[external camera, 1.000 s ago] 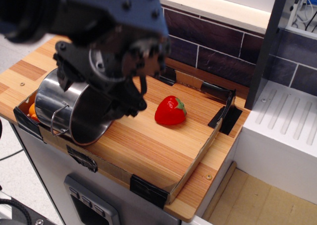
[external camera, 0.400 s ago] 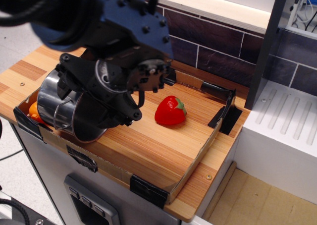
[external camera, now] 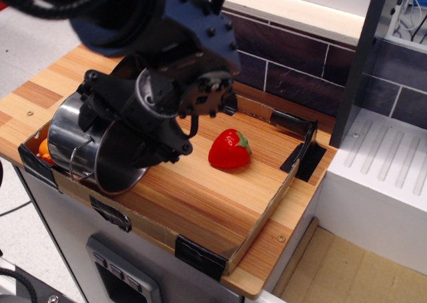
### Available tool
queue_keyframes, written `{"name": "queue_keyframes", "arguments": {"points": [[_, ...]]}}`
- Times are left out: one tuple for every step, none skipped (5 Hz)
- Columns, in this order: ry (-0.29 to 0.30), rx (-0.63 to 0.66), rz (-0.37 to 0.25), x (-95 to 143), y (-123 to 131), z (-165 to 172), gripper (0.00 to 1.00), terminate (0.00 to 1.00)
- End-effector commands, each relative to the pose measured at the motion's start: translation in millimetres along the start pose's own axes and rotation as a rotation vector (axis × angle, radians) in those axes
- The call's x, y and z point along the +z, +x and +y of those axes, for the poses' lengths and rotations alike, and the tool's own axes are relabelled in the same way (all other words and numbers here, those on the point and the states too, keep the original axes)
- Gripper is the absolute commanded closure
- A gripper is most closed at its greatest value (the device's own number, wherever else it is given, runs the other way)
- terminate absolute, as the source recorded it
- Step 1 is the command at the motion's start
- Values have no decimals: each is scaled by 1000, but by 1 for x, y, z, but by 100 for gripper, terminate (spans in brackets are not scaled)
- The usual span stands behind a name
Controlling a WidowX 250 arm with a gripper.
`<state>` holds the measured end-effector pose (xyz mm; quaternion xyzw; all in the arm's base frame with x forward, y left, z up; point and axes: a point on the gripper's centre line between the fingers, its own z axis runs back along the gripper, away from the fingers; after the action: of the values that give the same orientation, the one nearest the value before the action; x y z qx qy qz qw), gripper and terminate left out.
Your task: Upright metal pot
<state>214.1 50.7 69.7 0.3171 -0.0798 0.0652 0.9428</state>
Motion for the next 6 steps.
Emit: {"name": "queue_keyframes", "arguments": {"points": [[14, 44, -13, -5, 8, 3, 100, 0], [26, 32, -4, -7, 7, 3, 100, 0], [-24, 38, 8, -2, 4, 8, 100, 0], [-125, 5, 43, 3, 6, 15, 100, 0], [-290, 8, 120, 8, 12, 26, 100, 0], [-499, -6, 234, 18, 19, 35, 100, 0]]}}
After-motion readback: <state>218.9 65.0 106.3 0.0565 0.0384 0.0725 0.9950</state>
